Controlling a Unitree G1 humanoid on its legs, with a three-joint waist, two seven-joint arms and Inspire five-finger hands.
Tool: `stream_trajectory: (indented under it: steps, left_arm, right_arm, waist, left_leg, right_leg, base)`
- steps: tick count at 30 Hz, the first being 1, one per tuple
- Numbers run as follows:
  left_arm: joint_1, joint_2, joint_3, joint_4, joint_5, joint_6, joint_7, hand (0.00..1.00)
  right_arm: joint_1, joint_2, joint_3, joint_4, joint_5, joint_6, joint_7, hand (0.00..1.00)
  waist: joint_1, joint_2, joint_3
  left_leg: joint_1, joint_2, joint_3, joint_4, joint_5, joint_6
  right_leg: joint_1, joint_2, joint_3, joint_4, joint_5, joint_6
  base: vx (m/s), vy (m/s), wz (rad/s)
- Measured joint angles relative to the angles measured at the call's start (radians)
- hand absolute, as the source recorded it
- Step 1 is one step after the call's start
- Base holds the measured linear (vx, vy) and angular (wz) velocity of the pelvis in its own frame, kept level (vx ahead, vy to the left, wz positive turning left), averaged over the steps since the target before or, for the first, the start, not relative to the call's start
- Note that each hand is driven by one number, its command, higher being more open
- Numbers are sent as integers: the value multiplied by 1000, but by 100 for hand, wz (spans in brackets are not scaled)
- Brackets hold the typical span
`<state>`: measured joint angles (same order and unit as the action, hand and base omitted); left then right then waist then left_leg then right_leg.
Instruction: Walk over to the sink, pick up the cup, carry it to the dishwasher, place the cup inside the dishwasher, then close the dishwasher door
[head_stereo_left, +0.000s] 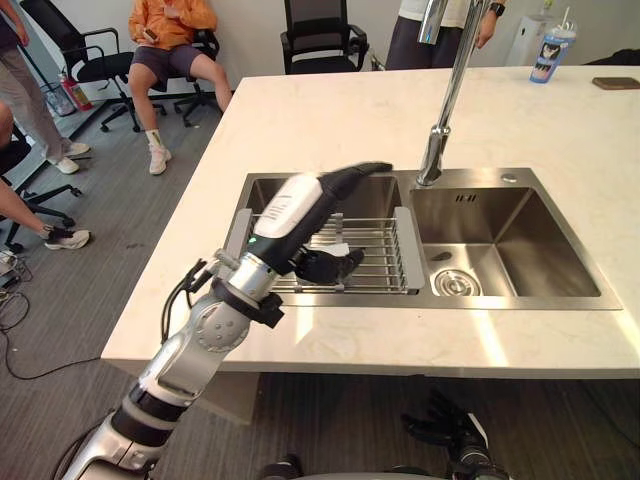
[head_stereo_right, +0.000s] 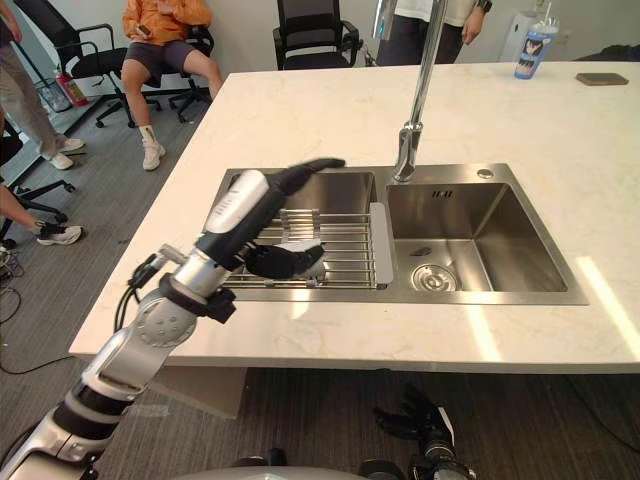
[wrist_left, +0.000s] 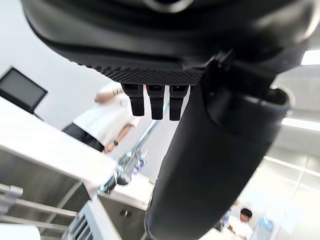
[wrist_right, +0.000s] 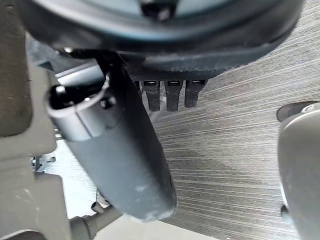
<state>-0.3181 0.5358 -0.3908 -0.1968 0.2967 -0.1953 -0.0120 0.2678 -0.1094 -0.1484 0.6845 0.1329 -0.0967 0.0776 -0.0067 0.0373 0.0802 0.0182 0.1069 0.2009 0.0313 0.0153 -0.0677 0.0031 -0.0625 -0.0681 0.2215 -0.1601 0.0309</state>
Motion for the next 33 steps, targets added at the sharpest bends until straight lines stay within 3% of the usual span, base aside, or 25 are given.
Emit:
stream_trajectory:
  steps: [11, 18, 27, 33]
  left_arm:
    - [-64, 0, -11, 283, 41, 59, -16, 90]
    - [-74, 15, -9, 376, 83, 89, -13, 90]
    - [-97, 53, -10, 415, 120, 89, -32, 90]
    - [-208, 103, -79, 516, 167, 82, -74, 90]
  right_arm:
    - [-12, -7, 7, 129, 0, 9, 0, 90]
    - [-7, -9, 8, 136, 0, 12, -2, 90]
    - [-30, -9, 9, 152, -6, 13, -3, 90]
    - [-36, -28, 42, 152, -18, 15, 2, 90]
  waist:
    - [-38, -6, -6]
    - [-48, -7, -5]
    - [-64, -6, -5]
    - [-77, -3, -2]
  left_leg:
    - [19, -7, -18, -100, 64, -2]
    - [16, -12, -20, -117, 73, 2]
    - [2, -15, -30, -118, 75, 4]
    - [-4, -18, -49, -118, 76, 5]
  right_leg:
    - [-19, 4, -21, -13, 2, 2]
    - [-20, 4, -25, -39, 17, 8]
    - [-10, 3, -27, -94, 49, 14]
    - [-5, 2, -34, -110, 57, 17]
  base:
    - [-12, -16, 5]
    - [0, 0, 0]
    - [0, 0, 0]
    - [-4, 2, 1]
